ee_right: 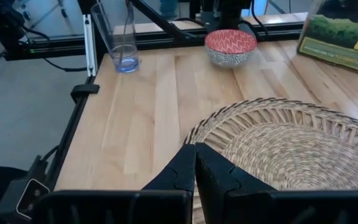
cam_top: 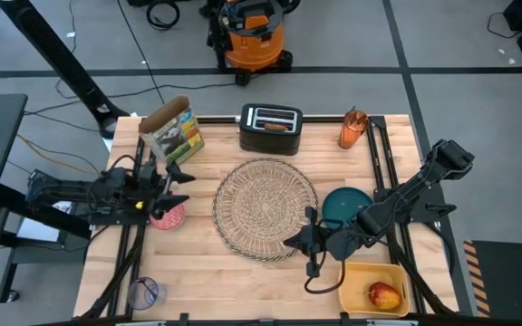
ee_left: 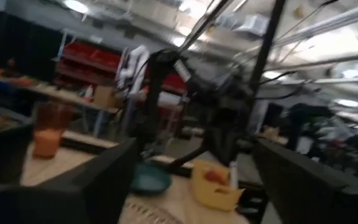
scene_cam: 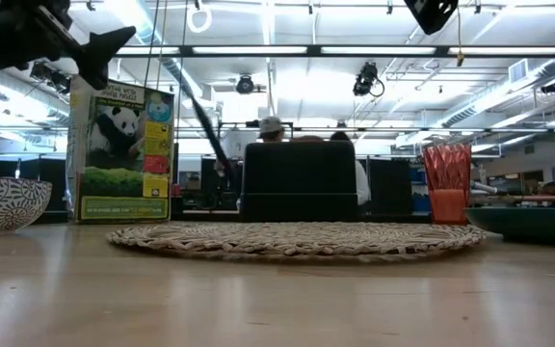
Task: Arrange a breakfast setting
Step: Put the bowl on the place mat
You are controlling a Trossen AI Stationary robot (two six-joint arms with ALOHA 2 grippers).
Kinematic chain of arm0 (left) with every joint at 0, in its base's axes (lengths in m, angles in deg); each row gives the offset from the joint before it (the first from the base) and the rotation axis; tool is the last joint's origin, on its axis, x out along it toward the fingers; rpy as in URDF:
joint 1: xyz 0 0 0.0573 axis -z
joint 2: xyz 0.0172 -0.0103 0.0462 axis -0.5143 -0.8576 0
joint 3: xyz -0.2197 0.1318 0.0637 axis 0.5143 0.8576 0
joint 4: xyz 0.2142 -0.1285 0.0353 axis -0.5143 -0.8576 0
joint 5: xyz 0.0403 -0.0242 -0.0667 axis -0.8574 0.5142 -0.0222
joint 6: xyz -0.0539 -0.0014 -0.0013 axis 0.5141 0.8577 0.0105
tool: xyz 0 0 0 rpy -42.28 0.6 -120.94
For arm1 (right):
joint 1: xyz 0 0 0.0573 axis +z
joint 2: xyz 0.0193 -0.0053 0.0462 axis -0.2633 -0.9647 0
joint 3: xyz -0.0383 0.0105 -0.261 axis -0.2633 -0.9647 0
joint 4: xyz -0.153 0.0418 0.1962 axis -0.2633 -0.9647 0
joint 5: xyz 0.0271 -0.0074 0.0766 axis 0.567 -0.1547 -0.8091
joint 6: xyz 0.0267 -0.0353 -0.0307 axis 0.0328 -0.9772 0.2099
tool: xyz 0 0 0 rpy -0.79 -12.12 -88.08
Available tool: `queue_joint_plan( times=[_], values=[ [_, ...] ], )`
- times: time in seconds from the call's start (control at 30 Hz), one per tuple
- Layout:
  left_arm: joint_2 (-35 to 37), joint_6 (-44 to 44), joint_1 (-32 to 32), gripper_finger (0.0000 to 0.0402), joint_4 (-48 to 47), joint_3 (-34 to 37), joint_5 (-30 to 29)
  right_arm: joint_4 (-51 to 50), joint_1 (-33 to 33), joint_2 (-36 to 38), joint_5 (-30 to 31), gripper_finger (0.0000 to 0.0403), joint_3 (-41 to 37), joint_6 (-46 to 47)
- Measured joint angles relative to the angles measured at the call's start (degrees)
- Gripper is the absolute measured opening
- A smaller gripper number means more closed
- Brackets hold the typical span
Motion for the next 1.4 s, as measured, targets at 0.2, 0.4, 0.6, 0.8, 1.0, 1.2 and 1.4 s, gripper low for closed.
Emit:
queue_joint_plan(
  times=[0.2,0.4,0.6,0.8,1.0,1.2,1.4],
  values=[
    [-8.3,0.8,1.0,0.0171,-8.8,-8.1,-0.7,1.4,-0.2,0.0,1.2,0.0019,0.0,-2.8],
    [-17.9,2.3,4.8,0.0068,-19.9,-17.5,-1.3,1.5,-0.2,0.0,2.9,0.0019,0.0,-5.1],
    [-26.7,6.1,12.3,0.0009,-36.6,-28.8,-8.3,-0.2,0.1,1.4,3.4,0.0019,0.0,-8.2],
    [-35.5,16.1,22.0,0.0006,-54.5,-39.0,-12.8,-3.8,0.1,3.4,5.6,0.0022,0.0,-9.0],
    [-42.0,33.2,28.4,0.0023,-69.9,-42.7,-12.0,-6.2,-0.7,3.2,6.2,0.0052,0.0,-9.9],
    [-46.7,48.0,31.1,0.0083,-83.3,-42.7,-9.5,-5.9,-2.0,3.2,6.5,0.0113,0.0,-9.9],
    [-50.7,48.5,31.1,0.0162,-85.0,-42.7,-12.3,-5.9,-3.3,3.2,6.1,0.0151,0.0,-9.8]
  ],
)
